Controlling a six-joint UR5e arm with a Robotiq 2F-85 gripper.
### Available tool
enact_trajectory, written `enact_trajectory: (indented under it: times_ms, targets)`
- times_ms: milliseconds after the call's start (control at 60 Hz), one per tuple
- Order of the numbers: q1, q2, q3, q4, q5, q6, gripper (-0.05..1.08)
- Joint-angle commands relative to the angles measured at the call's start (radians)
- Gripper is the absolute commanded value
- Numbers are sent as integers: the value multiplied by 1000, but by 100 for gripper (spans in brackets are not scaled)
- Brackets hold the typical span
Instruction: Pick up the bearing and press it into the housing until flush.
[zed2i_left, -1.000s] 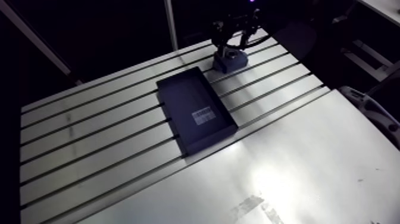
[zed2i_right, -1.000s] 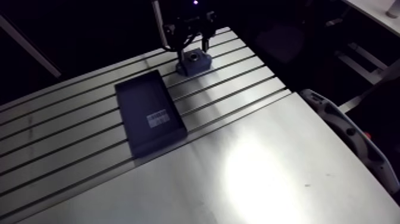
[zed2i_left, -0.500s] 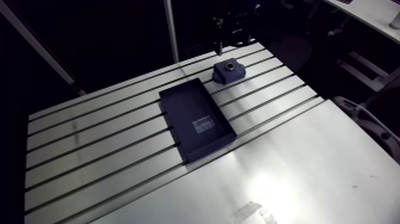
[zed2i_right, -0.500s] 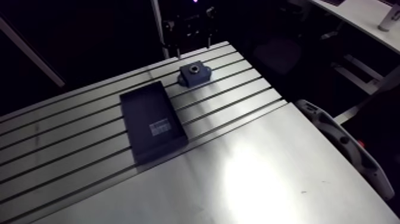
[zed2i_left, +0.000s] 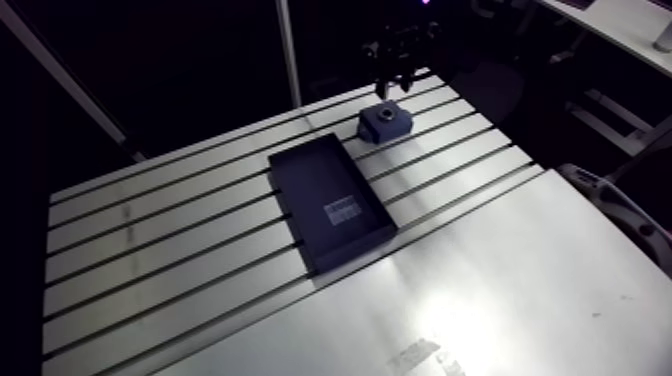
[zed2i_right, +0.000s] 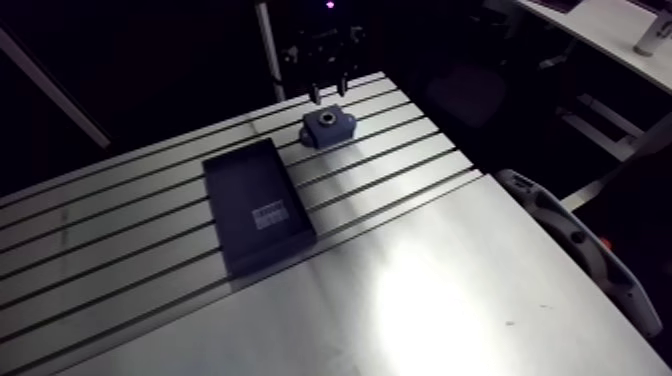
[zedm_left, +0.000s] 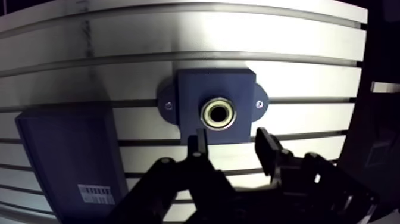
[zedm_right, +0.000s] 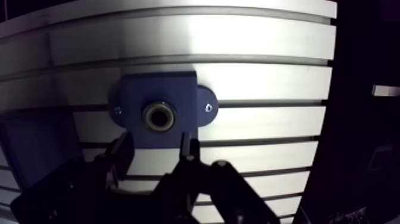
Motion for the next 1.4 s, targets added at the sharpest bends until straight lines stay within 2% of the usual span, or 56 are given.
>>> enact_trajectory:
  times_ms: [17, 717, 1400]
  targets:
    - [-2, 2, 5, 8, -3, 2, 108]
    - [-5, 28, 4, 2, 6, 4, 108]
    - [-1, 45, 1, -5, 7, 16, 108]
